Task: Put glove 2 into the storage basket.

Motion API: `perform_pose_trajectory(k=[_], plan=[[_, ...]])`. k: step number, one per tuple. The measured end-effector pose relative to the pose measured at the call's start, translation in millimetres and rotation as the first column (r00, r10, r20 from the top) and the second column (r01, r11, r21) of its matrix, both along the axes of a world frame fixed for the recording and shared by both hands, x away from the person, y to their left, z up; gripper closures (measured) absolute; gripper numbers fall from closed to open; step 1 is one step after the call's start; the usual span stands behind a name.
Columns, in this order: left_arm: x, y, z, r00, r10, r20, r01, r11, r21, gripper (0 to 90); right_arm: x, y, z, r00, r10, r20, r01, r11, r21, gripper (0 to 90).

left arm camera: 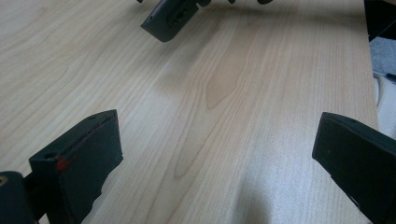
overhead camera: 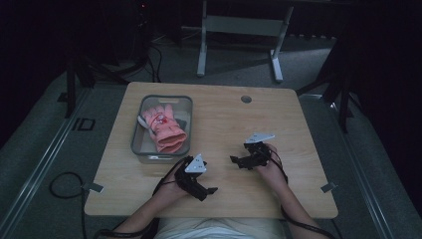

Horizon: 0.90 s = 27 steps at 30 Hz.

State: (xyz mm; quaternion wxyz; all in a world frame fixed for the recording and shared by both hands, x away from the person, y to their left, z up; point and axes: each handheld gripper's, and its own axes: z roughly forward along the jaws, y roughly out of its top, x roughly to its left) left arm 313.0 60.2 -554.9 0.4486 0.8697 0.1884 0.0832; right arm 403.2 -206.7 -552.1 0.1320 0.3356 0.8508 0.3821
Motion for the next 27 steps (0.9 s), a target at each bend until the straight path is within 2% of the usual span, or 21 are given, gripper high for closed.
perform_pose_trajectory(k=[12,19,27], plan=[[-1.1,-1.5,-8.4,1.0,-0.003,-0.005,0.003,0.9996,0.026,1.1,-0.4,-15.8,-6.4,0.9992,-0.041,-0.001,0.041,0.999,0.013,14.2],[-2.5,-2.9,-8.5,0.9999,-0.009,0.009,0.009,0.9998,0.02,1.1,0.4,-19.0,-10.4,0.9974,-0.07,0.015,0.07,0.998,0.006,14.1],[-2.7,-1.5,-9.1,1.0,-0.006,0.002,0.006,0.9999,0.012,1.1,2.5,-22.6,-13.2,0.9923,-0.121,0.025,0.121,0.993,0.01,14.2]])
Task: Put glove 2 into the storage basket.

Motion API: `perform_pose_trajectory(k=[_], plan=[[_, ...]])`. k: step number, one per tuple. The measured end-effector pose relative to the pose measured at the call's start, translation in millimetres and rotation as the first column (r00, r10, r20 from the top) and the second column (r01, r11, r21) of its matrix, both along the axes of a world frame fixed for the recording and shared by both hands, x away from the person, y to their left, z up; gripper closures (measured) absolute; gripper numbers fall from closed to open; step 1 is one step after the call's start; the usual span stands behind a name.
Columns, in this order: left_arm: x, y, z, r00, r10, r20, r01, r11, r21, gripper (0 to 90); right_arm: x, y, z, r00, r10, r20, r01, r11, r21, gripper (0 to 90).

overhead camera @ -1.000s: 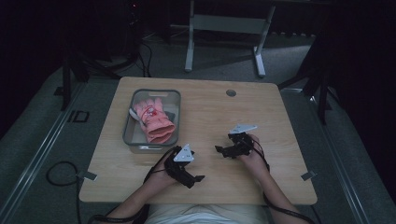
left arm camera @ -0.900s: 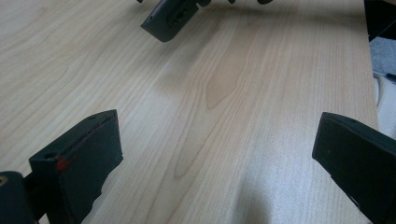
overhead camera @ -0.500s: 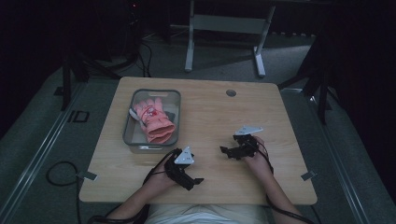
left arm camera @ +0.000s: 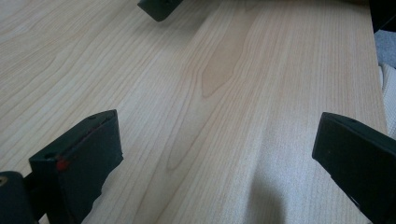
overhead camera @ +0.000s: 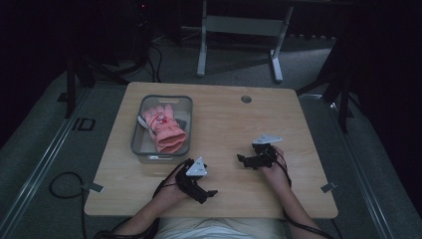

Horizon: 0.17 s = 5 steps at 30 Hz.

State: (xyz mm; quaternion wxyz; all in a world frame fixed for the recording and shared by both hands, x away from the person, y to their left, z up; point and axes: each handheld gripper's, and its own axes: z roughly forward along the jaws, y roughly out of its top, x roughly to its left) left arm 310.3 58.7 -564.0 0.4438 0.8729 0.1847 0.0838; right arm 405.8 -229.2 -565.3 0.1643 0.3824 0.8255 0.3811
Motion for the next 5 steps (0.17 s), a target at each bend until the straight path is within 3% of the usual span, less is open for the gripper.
perform_pose_trajectory(k=[5], plan=[[0.1,0.8,-0.3,1.0,0.001,-0.001,-0.001,1.0,0.001,1.1,0.3,-1.3,0.3,1.0,-0.005,0.002,0.005,1.0,0.005,14.2]])
